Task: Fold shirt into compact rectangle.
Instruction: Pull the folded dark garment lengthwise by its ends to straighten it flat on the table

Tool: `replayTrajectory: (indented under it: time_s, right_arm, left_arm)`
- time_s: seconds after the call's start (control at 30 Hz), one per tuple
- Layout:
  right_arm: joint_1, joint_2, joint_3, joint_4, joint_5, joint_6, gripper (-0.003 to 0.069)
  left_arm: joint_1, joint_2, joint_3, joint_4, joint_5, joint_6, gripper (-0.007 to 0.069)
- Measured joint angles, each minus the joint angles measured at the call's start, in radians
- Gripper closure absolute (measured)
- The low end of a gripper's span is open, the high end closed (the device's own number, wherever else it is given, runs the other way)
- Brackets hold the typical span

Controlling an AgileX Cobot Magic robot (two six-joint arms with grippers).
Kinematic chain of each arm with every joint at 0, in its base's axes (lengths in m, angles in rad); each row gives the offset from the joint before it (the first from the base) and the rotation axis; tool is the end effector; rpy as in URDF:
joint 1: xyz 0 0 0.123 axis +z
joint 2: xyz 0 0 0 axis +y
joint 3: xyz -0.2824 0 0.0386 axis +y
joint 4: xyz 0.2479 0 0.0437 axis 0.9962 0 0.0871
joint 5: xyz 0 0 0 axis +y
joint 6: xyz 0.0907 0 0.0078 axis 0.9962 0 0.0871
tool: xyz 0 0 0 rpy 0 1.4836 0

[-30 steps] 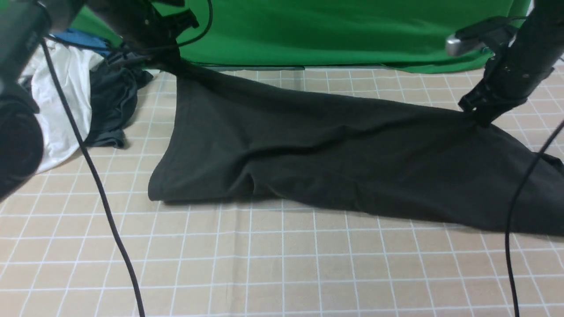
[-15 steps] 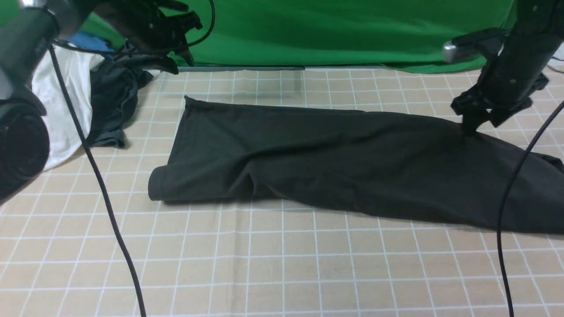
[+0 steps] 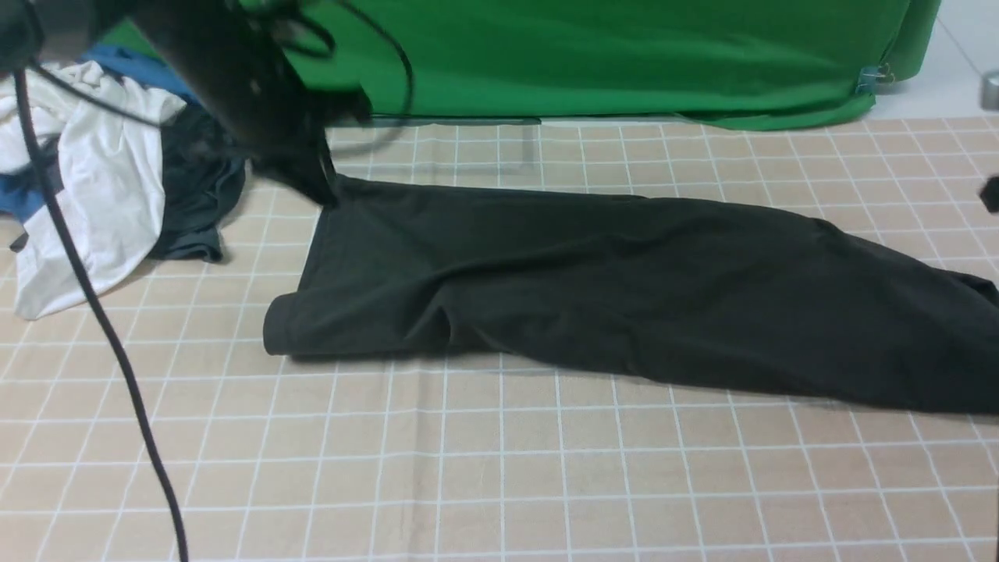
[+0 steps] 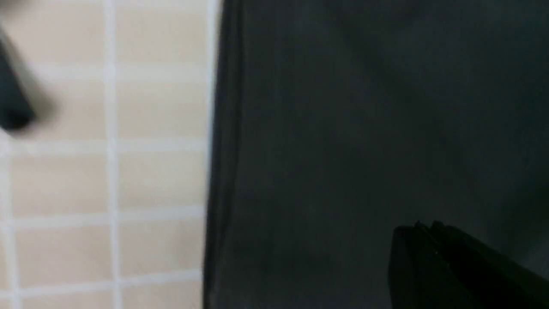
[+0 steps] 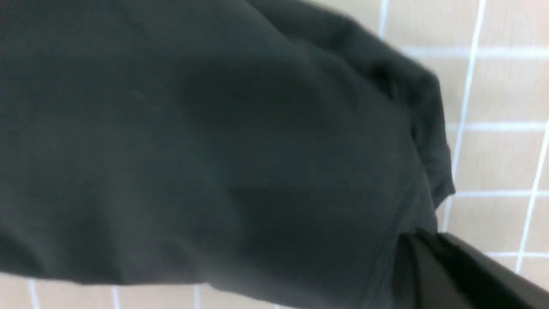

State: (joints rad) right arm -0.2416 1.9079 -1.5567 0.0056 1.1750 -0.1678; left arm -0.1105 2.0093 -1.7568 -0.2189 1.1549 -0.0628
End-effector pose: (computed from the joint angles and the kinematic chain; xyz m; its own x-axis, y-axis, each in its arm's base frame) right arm 0.3783 -0.0927 0.2422 -0.9887 0.0738 -0.1305 0.0766 0.9969 -0.0166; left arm 0.4240 -0.0652 0.2564 -0.9736 -0.0417 -0.2246 0.0111 0.9734 -0.2287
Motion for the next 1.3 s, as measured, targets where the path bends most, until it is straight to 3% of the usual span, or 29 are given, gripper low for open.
replayTrajectory:
  time_s: [0.13,0.23,0.53,0.63,0.7,0.77,0.8,0.83,0.87,0.93,1.3]
  right_arm:
    - [-0.025,0.013,0.038,0.039,-0.095,-0.017,0.0312]
    - [-0.025,0.039,0.038,0.073,-0.170,-0.054,0.0204]
    - [-0.025,0.142,0.038,0.098,-0.235,-0.072,0.0174]
    - [-0.025,0.168,0.038,0.110,-0.237,-0.082,0.0193]
    - [-0.025,0.182,0.038,0.121,-0.237,-0.090,0.0249]
    - [-0.025,0.187,0.038,0.122,-0.241,-0.096,0.0379]
    - [-0.025,0.187,0.038,0.122,-0.241,-0.096,0.0396]
    - [-0.025,0.187,0.038,0.127,-0.239,-0.098,0.0509]
    - [-0.025,0.187,0.038,0.129,-0.239,-0.099,0.0557]
    - [-0.025,0.172,0.038,0.129,-0.232,-0.099,0.0586]
    - [-0.025,0.089,0.037,0.062,-0.276,-0.094,0.0586]
  left_arm:
    - [-0.058,-0.025,0.181,0.015,-0.105,0.018,0.0614]
    - [-0.072,-0.025,0.274,0.031,-0.172,0.018,0.0614]
    - [-0.073,-0.026,0.336,0.075,-0.218,-0.008,0.0614]
    - [-0.073,-0.026,0.336,0.078,-0.218,-0.011,0.0614]
    - [-0.073,-0.026,0.336,0.078,-0.218,-0.013,0.0614]
    - [-0.073,-0.026,0.336,0.078,-0.219,-0.013,0.0614]
    - [-0.073,-0.026,0.336,0.078,-0.219,-0.013,0.0614]
    - [-0.073,-0.026,0.336,0.078,-0.219,-0.013,0.0614]
    - [-0.073,-0.026,0.336,0.078,-0.219,-0.013,0.0614]
    - [-0.073,-0.026,0.336,0.078,-0.219,-0.013,0.0614]
    - [-0.073,-0.026,0.336,0.080,-0.221,-0.013,0.0614]
